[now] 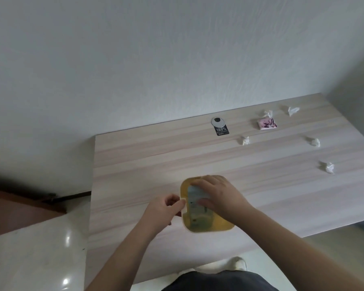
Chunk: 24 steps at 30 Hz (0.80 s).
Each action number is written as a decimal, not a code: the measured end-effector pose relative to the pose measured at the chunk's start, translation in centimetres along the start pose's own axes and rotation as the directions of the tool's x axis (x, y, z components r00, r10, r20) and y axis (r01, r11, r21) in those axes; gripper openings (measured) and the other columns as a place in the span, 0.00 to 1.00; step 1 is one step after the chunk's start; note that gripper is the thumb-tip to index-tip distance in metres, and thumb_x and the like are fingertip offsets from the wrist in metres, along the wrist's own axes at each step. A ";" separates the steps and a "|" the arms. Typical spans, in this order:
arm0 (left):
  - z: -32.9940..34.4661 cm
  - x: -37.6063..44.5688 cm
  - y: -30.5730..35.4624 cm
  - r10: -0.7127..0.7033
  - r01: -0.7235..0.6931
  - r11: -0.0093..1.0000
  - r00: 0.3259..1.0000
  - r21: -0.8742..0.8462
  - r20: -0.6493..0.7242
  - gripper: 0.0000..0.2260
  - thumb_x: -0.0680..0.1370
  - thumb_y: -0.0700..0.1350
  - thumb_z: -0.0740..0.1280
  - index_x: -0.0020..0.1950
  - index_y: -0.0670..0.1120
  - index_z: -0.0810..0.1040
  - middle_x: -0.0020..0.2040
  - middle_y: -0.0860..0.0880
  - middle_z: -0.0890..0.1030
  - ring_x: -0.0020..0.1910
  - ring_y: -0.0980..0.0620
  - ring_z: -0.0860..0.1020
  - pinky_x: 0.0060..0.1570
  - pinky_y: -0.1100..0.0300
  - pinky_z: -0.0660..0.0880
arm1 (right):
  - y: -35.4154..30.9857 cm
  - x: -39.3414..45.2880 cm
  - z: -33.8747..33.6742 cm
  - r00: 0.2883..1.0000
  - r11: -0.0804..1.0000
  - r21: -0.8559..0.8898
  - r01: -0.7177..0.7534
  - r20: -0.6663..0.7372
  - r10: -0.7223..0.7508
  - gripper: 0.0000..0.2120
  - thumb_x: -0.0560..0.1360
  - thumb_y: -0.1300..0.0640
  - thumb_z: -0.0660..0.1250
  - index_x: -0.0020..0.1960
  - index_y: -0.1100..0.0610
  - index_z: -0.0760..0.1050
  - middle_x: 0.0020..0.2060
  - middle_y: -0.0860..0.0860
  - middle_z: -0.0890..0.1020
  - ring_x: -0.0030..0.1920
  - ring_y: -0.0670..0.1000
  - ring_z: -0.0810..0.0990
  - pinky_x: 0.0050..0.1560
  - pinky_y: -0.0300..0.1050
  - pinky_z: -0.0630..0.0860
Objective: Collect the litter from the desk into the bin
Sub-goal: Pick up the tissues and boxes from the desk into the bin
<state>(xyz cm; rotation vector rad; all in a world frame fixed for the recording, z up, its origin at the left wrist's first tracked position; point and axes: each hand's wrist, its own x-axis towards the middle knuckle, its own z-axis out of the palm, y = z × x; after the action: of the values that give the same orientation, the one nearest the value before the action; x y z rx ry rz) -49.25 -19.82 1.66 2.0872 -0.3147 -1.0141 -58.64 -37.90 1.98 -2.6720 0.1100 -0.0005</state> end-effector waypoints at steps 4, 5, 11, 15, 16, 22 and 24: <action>1.2 -0.1 1.6 -0.036 0.034 0.997 0.999 -0.066 -0.033 0.08 0.79 0.49 0.66 0.46 0.48 0.83 0.40 0.52 0.87 0.40 0.57 0.86 0.31 0.61 0.71 | 1.7 -1.1 -1.1 0.978 0.999 0.027 0.030 -0.209 -0.023 0.18 0.73 0.56 0.68 0.63 0.54 0.74 0.56 0.50 0.81 0.56 0.53 0.79 0.57 0.48 0.74; 1.6 -0.2 2.0 -0.041 0.038 0.997 0.998 -0.065 -0.044 0.08 0.79 0.49 0.66 0.47 0.48 0.83 0.41 0.52 0.87 0.40 0.57 0.86 0.30 0.62 0.72 | 2.1 -1.5 -1.6 0.968 0.999 0.020 0.030 -0.249 -0.024 0.16 0.74 0.57 0.68 0.62 0.54 0.75 0.55 0.50 0.82 0.54 0.52 0.79 0.55 0.47 0.75; 5.4 -0.5 4.2 -0.034 0.033 0.999 0.996 -0.010 -0.080 0.07 0.79 0.49 0.66 0.49 0.50 0.83 0.43 0.53 0.87 0.40 0.60 0.85 0.31 0.63 0.73 | 4.3 -4.4 -3.9 0.973 0.976 -0.066 -0.206 -0.122 0.197 0.15 0.78 0.49 0.55 0.45 0.56 0.77 0.37 0.52 0.81 0.34 0.56 0.79 0.32 0.46 0.73; 8.5 -0.9 6.1 -0.002 0.002 1.000 0.997 -0.008 -0.078 0.06 0.79 0.48 0.66 0.47 0.49 0.82 0.41 0.52 0.87 0.38 0.61 0.85 0.31 0.63 0.73 | 5.5 -5.8 -4.6 0.916 0.915 0.030 -0.402 -0.011 0.402 0.15 0.80 0.50 0.54 0.44 0.58 0.74 0.33 0.51 0.75 0.31 0.54 0.73 0.31 0.44 0.67; 9.3 -1.0 6.5 -0.003 0.003 1.000 0.997 -0.010 -0.074 0.06 0.79 0.48 0.66 0.47 0.49 0.82 0.41 0.52 0.87 0.39 0.60 0.85 0.31 0.62 0.74 | 5.8 -6.0 -4.7 0.905 0.904 0.051 -0.424 0.020 0.424 0.15 0.79 0.50 0.54 0.46 0.58 0.74 0.33 0.51 0.75 0.31 0.53 0.73 0.29 0.43 0.67; 12.8 -1.5 8.3 -0.025 0.021 0.999 0.994 -0.034 -0.106 0.07 0.79 0.48 0.66 0.49 0.46 0.82 0.43 0.50 0.87 0.39 0.57 0.86 0.31 0.61 0.74 | 8.0 -8.8 -5.8 0.928 0.922 0.104 -0.374 0.043 0.371 0.14 0.80 0.48 0.54 0.55 0.56 0.73 0.43 0.52 0.80 0.36 0.51 0.75 0.33 0.41 0.70; 13.6 -1.6 8.8 -0.042 0.036 0.998 0.992 -0.053 -0.122 0.07 0.79 0.47 0.66 0.50 0.46 0.83 0.43 0.50 0.87 0.39 0.57 0.86 0.30 0.63 0.74 | 9.1 -9.8 -6.7 0.936 0.931 0.119 -0.345 -0.029 0.351 0.15 0.80 0.48 0.55 0.58 0.55 0.74 0.48 0.53 0.81 0.40 0.53 0.77 0.37 0.43 0.70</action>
<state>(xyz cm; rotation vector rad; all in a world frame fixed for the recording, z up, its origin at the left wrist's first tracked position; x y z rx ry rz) -59.57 -32.20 3.85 2.1061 -0.1850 -0.9021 -69.29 -48.22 4.05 -2.5048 0.5820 0.0382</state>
